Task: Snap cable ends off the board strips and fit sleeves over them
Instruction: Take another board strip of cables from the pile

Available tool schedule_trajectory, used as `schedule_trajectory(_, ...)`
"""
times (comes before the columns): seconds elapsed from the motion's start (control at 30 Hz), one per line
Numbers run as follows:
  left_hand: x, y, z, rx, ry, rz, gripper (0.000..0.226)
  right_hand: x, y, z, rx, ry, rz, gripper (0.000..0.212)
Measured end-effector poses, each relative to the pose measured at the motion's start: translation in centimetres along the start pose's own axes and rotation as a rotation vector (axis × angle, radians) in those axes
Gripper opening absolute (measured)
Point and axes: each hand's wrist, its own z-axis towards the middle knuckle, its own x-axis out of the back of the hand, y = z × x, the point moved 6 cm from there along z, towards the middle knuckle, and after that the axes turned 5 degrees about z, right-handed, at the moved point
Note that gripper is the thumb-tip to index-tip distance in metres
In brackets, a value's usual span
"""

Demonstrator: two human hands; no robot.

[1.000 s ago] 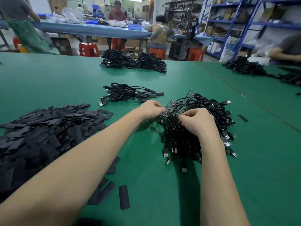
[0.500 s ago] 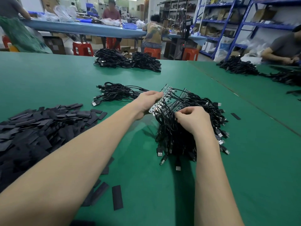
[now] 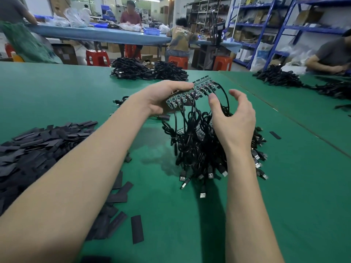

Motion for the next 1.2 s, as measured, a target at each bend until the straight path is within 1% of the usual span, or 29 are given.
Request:
schedule_trajectory(0.07,0.2,0.7,-0.6,0.014,-0.032,-0.048,0.031,-0.3,0.0,-0.1,-0.017,-0.049,0.054,0.057)
schedule_trajectory(0.13,0.4,1.3,-1.2,0.008,-0.083,-0.081,0.018,0.0,-0.3,0.0,-0.026,-0.035,0.125,0.049)
schedule_trajectory(0.2,0.6,1.6,-2.0,-0.004,-0.130,-0.036,0.015,0.2,-0.6,0.1,-0.041,-0.046,0.210,0.040)
schedule_trajectory(0.23,0.7,1.7,-2.5,-0.015,-0.149,0.003,0.015,0.0,-0.8,0.2,-0.072,-0.102,0.266,0.041)
schedule_trajectory(0.27,0.9,1.7,-2.9,-0.028,-0.163,0.028,0.016,-0.5,-0.9,0.0,-0.127,-0.195,0.328,0.044)
schedule_trajectory(0.37,2.0,1.6,-4.3,-0.042,-0.167,-0.016,0.015,-2.3,-1.6,-1.2,-0.292,-0.552,0.452,0.050)
schedule_trajectory(0.43,2.9,1.2,-5.2,-0.031,-0.180,-0.035,0.027,-3.3,-2.7,-2.2,-0.326,-0.740,0.568,0.051)
schedule_trajectory(0.47,3.3,0.7,-5.7,-0.018,-0.191,-0.031,0.032,-3.6,-3.1,-2.7,-0.336,-0.810,0.614,0.049)
schedule_trajectory(0.5,3.6,0.1,-6.2,-0.005,-0.202,-0.019,0.032,-3.9,-3.3,-3.0,-0.339,-0.867,0.641,0.046)
schedule_trajectory(0.57,4.6,-1.4,-7.0,0.032,-0.192,0.057,0.027,-4.7,-3.4,-3.9,-0.340,-0.984,0.639,0.040)
schedule_trajectory(0.6,5.1,-2.4,-7.4,0.063,-0.176,0.136,0.029,-5.2,-3.1,-4.4,-0.346,-1.039,0.614,0.038)
schedule_trajectory(0.67,6.5,-4.7,-8.0,0.148,-0.131,0.347,0.051,-6.4,-1.7,-5.2,-0.392,-1.103,0.502,0.035)
schedule_trajectory(0.7,6.9,-5.8,-8.2,0.190,-0.129,0.424,0.057,-7.1,-0.9,-5.6,-0.425,-1.119,0.437,0.032)
schedule_trajectory(0.77,7.3,-7.1,-8.8,0.225,-0.116,0.526,0.050,-8.4,0.6,-6.6,-0.479,-1.127,0.338,0.030)
schedule_trajectory(0.83,8.2,-7.7,-9.2,0.206,-0.005,0.711,0.048,-9.6,1.6,-7.1,-0.485,-1.084,0.266,0.032)
schedule_trajectory(0.9,9.1,-8.2,-9.5,0.153,0.117,0.827,0.051,-10.3,2.1,-7.0,-0.465,-1.011,0.249,0.042)
schedule_trajectory(0.97,9.5,-9.0,-9.7,0.088,0.227,0.776,0.050,-10.8,2.3,-6.5,-0.401,-0.942,0.237,0.044)
schedule_trajectory(1.03,9.4,-10.0,-9.6,0.027,0.303,0.695,0.041,-11.0,2.5,-6.3,-0.405,-0.881,0.271,0.024)
schedule_trajectory(1.1,9.1,-10.5,-9.4,-0.015,0.320,0.658,0.025,-11.0,2.7,-6.2,-0.445,-0.801,0.354,0.017)
schedule_trajectory(1.2,9.3,-10.5,-9.2,-0.020,0.312,0.682,0.018,-11.0,3.0,-6.3,-0.455,-0.701,0.376,0.013)
